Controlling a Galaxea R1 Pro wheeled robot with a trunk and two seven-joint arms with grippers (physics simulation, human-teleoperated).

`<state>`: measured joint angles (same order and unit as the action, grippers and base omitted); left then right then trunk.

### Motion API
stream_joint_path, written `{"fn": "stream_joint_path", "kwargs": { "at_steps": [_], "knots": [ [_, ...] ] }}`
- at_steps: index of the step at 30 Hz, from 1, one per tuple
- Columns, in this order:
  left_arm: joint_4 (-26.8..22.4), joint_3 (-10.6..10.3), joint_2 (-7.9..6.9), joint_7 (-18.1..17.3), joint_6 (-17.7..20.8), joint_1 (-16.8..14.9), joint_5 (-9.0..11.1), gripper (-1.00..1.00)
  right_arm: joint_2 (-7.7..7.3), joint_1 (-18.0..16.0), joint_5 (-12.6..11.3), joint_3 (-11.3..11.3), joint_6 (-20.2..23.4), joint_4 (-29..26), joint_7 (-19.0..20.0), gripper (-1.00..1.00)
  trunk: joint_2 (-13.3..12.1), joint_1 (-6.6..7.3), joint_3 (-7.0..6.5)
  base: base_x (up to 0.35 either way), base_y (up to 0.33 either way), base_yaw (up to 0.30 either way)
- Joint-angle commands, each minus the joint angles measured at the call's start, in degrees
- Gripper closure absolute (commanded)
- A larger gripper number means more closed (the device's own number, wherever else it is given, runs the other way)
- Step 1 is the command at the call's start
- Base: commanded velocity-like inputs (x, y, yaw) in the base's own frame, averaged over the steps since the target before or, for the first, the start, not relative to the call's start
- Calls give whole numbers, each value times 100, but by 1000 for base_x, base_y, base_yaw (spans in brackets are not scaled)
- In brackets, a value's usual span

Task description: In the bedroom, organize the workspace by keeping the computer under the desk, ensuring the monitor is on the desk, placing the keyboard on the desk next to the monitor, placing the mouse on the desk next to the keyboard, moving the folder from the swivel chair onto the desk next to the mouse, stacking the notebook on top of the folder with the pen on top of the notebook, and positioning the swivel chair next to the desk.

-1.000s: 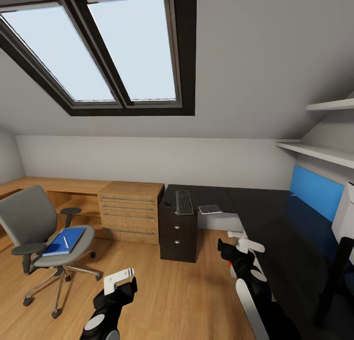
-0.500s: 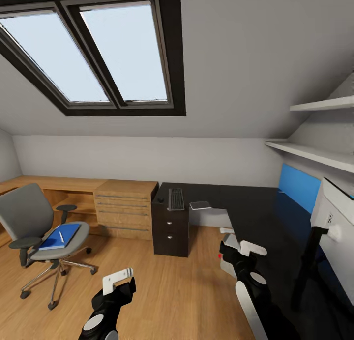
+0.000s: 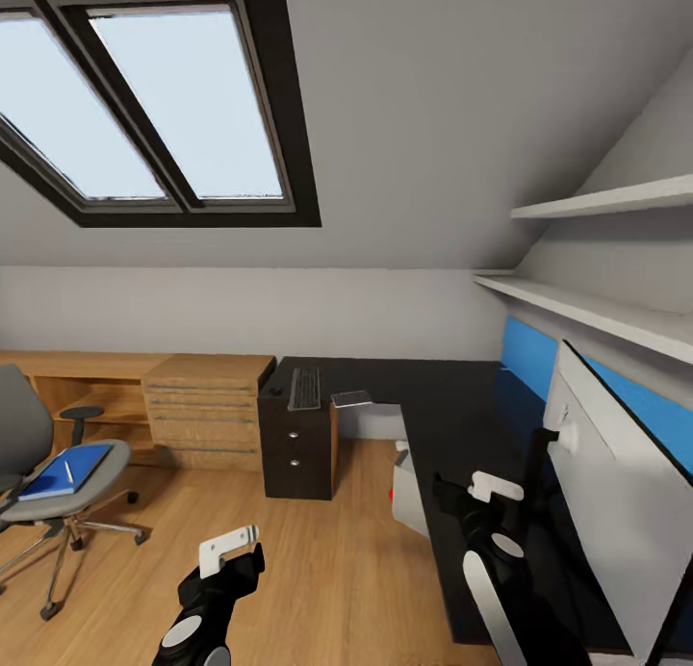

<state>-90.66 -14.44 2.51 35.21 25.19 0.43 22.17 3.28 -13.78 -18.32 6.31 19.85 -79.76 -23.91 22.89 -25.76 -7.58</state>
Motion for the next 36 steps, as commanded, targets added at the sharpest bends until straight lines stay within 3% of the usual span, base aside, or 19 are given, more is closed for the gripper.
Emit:
{"fn": "stream_joint_path", "kwargs": {
  "at_steps": [1, 7, 18, 26, 36],
  "knots": [
    [-8, -1, 0, 40, 15, 1, 48, -100, -3, -2, -46, 10, 12, -5, -44, -100, 3, -2, 1, -7, -225, -122],
    [-4, 174, 3, 23, 21, 1, 51, -100, -3, -2, -47, 10, 10, 3, -48, -100, 3, -2, 1, -2, -49, -27],
    [-4, 203, 4, 21, 21, 1, 51, -100, -3, -2, -43, 10, 10, 64, -44, -100, 3, -2, 1, -5, -11, -2],
    [-4, 212, 4, 29, 19, 1, 51, -100, -3, -2, -41, 10, 10, 81, -44, -100, 3, -2, 1, -44, -204, 0],
    [-4, 356, 4, 21, 21, 1, 59, -100, -3, -2, -40, 10, 10, 83, -44, -100, 3, -2, 1, -120, 9, 0]
  ]
}}
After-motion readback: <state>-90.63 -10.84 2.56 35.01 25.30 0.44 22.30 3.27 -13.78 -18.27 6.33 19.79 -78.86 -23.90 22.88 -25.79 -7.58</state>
